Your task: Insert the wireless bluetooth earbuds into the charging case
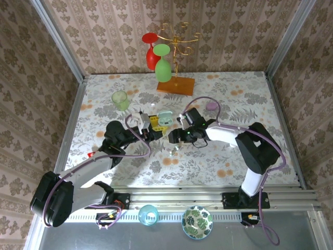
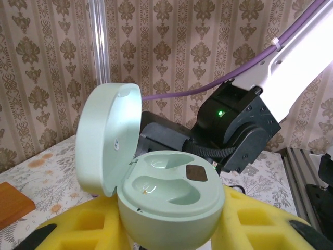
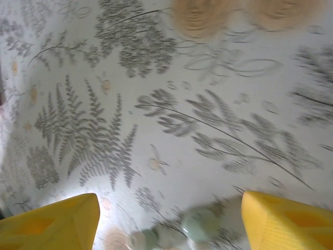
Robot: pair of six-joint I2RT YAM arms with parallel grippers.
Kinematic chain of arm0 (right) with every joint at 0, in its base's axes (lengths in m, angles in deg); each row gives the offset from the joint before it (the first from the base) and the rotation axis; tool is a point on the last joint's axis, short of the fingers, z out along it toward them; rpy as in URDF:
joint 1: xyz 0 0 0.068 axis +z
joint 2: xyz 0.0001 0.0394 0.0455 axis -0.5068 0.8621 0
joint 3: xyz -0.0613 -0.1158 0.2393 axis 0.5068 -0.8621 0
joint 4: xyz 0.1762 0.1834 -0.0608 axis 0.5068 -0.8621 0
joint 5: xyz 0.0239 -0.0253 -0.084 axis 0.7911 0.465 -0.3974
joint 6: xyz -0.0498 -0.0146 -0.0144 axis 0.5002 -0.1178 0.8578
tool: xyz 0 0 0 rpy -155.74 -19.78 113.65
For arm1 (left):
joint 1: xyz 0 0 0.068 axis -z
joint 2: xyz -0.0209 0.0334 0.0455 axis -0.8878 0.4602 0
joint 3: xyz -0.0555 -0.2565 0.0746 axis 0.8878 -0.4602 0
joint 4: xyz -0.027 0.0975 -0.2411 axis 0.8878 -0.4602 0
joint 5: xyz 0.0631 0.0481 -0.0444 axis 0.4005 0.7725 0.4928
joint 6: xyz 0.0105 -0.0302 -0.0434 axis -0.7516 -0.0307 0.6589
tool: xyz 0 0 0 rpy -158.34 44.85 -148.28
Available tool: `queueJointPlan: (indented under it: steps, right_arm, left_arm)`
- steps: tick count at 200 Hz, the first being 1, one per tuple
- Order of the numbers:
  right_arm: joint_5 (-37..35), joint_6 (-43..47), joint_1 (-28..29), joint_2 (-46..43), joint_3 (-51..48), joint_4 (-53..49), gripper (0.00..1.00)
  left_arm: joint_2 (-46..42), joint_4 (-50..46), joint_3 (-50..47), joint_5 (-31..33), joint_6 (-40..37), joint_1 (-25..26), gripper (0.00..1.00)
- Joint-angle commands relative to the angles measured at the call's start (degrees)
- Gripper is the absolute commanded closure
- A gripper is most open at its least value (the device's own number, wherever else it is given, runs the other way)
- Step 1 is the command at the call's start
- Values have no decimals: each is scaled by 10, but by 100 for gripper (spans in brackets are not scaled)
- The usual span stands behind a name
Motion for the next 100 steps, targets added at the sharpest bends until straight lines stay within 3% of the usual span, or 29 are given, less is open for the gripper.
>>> queueJointPlan:
  steps: [1,61,100]
  right_arm:
    - [30,-4,1,31,33,12,28]
    - [77,22,3,69,59,-20,37]
    - [-19,42,20,17,40,-38,28]
  left_arm:
    - [-19,-16,-2,9,-21,3,76]
    - [-17,-24,-7,16,-28,4,76]
    - [-20,-25,-7,16,-30,4,76]
